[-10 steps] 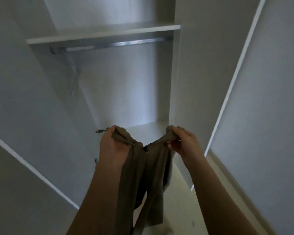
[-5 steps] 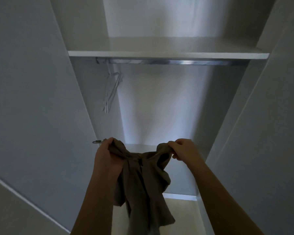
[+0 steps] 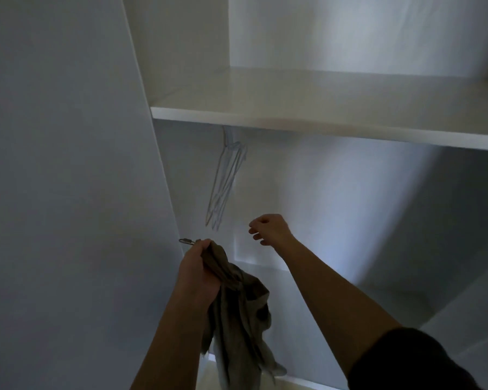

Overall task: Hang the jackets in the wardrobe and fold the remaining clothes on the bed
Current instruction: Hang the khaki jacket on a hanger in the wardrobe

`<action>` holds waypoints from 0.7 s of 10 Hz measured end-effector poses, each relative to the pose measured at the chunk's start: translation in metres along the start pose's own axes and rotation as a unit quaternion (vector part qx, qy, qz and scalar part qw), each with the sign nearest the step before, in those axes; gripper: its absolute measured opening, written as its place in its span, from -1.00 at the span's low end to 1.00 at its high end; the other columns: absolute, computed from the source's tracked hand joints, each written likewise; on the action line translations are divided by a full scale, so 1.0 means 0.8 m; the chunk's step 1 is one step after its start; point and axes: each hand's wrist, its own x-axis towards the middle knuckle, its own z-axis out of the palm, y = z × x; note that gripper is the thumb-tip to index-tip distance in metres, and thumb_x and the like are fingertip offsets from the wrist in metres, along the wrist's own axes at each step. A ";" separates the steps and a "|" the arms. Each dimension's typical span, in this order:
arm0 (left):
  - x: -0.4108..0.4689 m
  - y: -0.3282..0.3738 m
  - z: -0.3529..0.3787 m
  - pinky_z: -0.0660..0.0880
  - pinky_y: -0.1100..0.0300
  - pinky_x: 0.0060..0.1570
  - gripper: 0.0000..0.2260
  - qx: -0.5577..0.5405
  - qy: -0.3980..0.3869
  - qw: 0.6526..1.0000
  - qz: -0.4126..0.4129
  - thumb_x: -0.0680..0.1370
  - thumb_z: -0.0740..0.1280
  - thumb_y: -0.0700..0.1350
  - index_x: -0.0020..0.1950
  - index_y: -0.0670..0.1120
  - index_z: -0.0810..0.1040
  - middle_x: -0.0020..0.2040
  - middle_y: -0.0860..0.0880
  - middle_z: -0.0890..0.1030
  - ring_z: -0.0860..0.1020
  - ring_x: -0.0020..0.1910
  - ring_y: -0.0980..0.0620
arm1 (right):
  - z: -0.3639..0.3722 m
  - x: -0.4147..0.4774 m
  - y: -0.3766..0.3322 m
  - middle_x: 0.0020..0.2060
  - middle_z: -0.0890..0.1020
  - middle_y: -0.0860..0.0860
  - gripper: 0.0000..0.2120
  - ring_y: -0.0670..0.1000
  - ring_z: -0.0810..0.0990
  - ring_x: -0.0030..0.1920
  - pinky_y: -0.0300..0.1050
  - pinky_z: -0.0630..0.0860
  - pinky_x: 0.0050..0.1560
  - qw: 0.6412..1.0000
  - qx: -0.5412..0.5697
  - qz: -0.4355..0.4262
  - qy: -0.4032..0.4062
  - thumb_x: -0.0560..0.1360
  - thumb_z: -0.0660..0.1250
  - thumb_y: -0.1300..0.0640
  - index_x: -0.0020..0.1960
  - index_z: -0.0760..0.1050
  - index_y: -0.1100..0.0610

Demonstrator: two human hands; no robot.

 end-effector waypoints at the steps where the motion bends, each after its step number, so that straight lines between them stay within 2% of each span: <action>1: 0.032 0.016 0.010 0.39 0.14 -0.27 -0.76 0.016 -0.006 1.000 -0.004 0.61 0.16 -0.17 -0.26 -0.13 0.39 -0.54 -0.02 0.51 0.48 -0.42 0.03 | 0.029 0.050 -0.015 -0.06 0.67 0.14 -0.81 0.02 0.61 -0.16 -0.17 0.55 -0.17 0.998 0.050 0.024 -0.013 0.54 0.31 0.20 0.10 0.56 0.26; 2: 0.057 0.030 0.013 0.44 0.11 -0.24 -0.83 0.041 -0.003 0.999 0.004 0.60 0.16 -0.17 -0.19 -0.12 0.42 -0.52 0.02 0.56 0.48 -0.31 0.00 | 0.050 0.090 -0.029 -0.02 0.65 0.14 -0.81 0.00 0.60 -0.17 -0.17 0.54 -0.19 0.991 0.128 0.046 0.001 0.55 0.31 0.21 0.13 0.54 0.25; 3: 0.071 0.042 0.014 0.45 0.10 -0.22 -0.84 0.034 0.005 0.999 0.009 0.60 0.16 -0.17 -0.17 -0.11 0.42 -0.51 0.01 0.57 0.48 -0.29 -0.01 | 0.065 0.121 -0.041 0.00 0.62 0.13 -0.88 0.01 0.58 -0.14 -0.10 0.55 -0.08 0.979 0.193 0.071 -0.006 0.55 0.30 0.24 0.07 0.51 0.19; 4: 0.077 0.053 0.017 0.44 0.08 -0.22 -0.84 0.019 0.011 1.000 -0.004 0.60 0.16 -0.16 -0.17 -0.12 0.42 -0.34 -0.08 0.55 0.48 -0.28 -0.03 | 0.076 0.146 -0.052 -0.03 0.61 0.08 -0.84 0.06 0.58 -0.01 -0.03 0.53 0.06 0.961 0.253 0.109 -0.015 0.57 0.27 0.22 0.14 0.49 0.19; 5: 0.085 0.057 0.018 0.43 0.07 -0.20 -0.85 0.022 0.020 0.999 -0.015 0.60 0.16 -0.16 -0.15 -0.13 0.42 -0.20 -0.10 0.48 0.47 -0.25 -0.05 | 0.082 0.164 -0.061 -0.16 0.64 0.05 -0.89 0.02 0.62 -0.13 -0.09 0.54 -0.08 0.945 0.294 0.145 -0.014 0.58 0.27 0.21 0.05 0.53 0.21; 6: 0.087 0.062 0.018 0.45 0.06 -0.15 -0.86 0.019 0.005 1.000 -0.019 0.60 0.16 -0.14 -0.12 -0.14 0.43 -0.16 -0.11 0.49 0.49 -0.21 -0.05 | 0.087 0.176 -0.071 -0.31 0.61 0.06 -0.85 -0.01 0.59 -0.33 -0.17 0.52 -0.29 0.929 0.336 0.147 -0.036 0.55 0.32 0.19 -0.16 0.59 0.21; 7: 0.093 0.058 0.010 0.46 0.05 -0.12 -0.86 0.022 -0.003 0.999 -0.024 0.60 0.17 -0.13 -0.11 -0.14 0.44 -0.14 -0.11 0.50 0.50 -0.19 -0.06 | 0.092 0.181 -0.076 -0.34 0.56 0.06 -0.88 0.01 0.53 -0.33 -0.12 0.51 -0.29 0.918 0.371 0.131 -0.057 0.55 0.33 0.21 -0.15 0.58 0.18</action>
